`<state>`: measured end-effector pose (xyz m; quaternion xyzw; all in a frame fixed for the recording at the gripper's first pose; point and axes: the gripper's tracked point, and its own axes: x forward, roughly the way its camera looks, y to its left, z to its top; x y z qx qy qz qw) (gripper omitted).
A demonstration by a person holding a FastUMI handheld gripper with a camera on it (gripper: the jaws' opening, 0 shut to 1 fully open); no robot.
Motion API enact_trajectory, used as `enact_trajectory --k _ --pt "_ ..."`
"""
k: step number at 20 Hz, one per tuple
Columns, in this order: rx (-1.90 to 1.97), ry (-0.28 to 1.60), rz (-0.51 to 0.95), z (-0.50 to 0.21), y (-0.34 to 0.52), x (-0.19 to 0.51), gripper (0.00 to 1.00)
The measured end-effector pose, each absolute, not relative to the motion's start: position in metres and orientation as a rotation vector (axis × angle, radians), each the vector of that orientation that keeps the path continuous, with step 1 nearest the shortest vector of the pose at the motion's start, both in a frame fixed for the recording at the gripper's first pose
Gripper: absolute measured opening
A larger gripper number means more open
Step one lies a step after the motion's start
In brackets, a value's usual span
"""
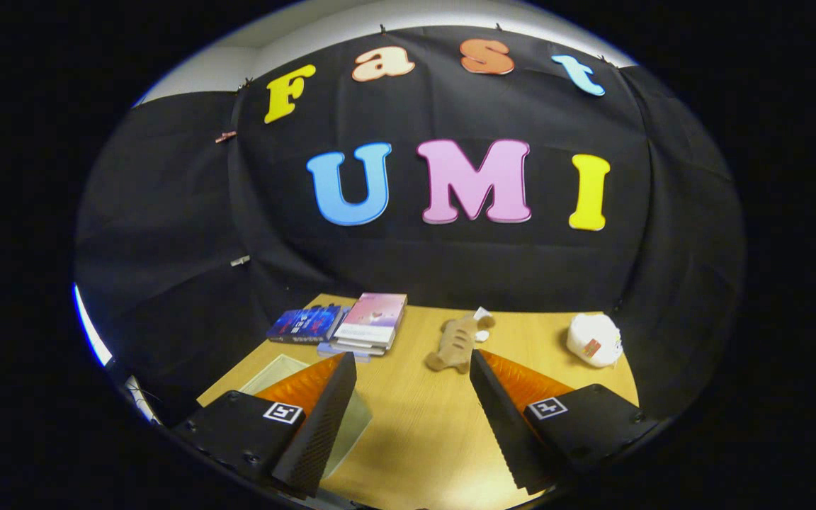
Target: Open the storage box then place both shoes into the box .Put the left shoe in first, then the right shoe, with the right side of both shoes facing outward in a uniform manner.
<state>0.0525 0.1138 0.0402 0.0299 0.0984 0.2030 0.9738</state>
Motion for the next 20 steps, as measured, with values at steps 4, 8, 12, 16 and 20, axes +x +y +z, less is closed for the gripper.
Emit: enact_trajectory --k 4,8,12,16,20 --pt "0.097 0.049 0.376 0.073 0.056 0.053 0.99" --pt "0.145 -0.07 0.216 0.089 -0.014 0.056 0.98" --pt "0.213 -0.153 0.17 0.093 -0.05 0.038 0.98" --pt "0.223 -0.118 0.141 0.07 -0.065 0.031 0.98" --pt "0.171 -0.089 0.12 0.056 -0.071 0.03 0.98"
